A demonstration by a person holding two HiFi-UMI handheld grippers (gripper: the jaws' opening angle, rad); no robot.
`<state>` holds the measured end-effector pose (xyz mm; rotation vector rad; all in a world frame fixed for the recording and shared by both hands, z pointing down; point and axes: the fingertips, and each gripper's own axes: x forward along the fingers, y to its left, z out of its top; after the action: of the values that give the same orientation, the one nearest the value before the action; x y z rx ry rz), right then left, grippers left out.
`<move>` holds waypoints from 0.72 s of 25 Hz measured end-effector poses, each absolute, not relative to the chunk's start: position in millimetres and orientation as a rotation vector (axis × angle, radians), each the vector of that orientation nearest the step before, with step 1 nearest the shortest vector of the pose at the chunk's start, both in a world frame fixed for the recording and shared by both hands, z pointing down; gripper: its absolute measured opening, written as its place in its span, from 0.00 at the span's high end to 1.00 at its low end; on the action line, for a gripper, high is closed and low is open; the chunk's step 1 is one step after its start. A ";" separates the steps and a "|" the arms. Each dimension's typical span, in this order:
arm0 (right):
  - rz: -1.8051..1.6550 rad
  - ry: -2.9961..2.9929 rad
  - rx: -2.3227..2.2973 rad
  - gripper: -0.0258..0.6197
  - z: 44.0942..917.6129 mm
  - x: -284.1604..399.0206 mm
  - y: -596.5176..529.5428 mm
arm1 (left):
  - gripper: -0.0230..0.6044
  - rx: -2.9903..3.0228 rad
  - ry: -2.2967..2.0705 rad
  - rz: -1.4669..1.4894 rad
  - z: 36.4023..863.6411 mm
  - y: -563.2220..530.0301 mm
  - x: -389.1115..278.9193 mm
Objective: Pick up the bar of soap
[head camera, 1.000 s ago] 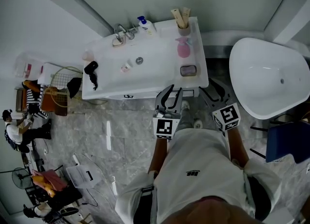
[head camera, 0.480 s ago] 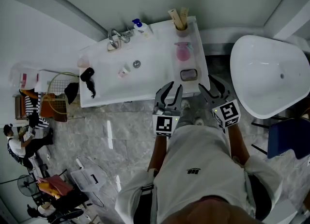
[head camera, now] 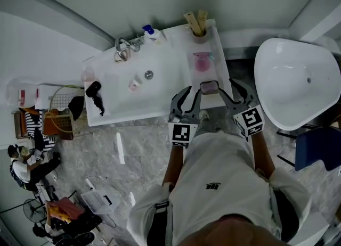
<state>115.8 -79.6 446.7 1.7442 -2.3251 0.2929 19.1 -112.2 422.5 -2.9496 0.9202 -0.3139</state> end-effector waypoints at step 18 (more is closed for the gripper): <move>0.312 -2.177 1.859 0.62 457.1 115.2 -140.5 | 0.77 -3.043 0.683 -0.285 446.0 -188.1 33.1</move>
<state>115.2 -140.5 457.1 1.8592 -2.1770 0.3115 33.1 -188.1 446.0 -3.0428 0.6832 -0.2848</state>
